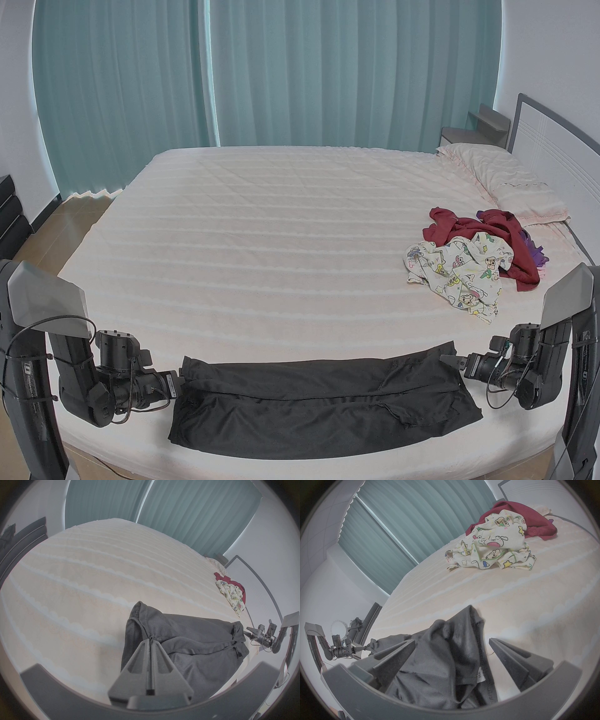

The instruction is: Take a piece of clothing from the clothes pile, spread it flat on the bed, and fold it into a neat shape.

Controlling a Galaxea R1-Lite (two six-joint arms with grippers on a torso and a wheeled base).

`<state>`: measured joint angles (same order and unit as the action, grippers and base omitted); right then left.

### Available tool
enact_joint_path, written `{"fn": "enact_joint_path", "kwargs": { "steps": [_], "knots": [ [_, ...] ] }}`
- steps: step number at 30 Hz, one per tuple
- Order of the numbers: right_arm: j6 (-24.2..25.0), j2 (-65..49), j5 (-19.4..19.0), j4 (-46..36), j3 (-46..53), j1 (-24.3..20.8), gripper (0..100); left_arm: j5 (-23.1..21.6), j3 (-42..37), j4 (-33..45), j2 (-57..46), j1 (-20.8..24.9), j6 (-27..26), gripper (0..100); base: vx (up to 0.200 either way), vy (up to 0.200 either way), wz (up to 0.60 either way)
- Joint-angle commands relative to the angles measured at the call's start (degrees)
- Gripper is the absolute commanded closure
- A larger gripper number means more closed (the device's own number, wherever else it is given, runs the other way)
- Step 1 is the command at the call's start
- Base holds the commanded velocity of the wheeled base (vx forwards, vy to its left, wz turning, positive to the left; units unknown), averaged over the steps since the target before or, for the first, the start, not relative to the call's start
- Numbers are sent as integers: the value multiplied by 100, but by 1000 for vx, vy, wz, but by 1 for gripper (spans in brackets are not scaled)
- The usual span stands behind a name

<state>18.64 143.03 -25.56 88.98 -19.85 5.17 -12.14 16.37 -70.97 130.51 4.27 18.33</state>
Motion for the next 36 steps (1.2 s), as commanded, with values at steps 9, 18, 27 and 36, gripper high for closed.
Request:
{"fn": "enact_joint_path", "kwargs": {
  "steps": [9,18,27,36],
  "knots": [
    [395,-12,-54,32,-81,19,0,-51,85,-4,-61,-84,12,100,0,0,0],
    [500,-487,-177,-3,253,-139,0,-51,121,-4,-52,-84,21,100,0,0,0],
    [474,-241,-212,-82,323,-244,0,-51,173,-4,-96,-84,170,100,0,0,0],
    [325,-39,-212,-91,253,-121,0,-51,182,-4,-96,-84,170,100,0,0,0]
  ]
}}
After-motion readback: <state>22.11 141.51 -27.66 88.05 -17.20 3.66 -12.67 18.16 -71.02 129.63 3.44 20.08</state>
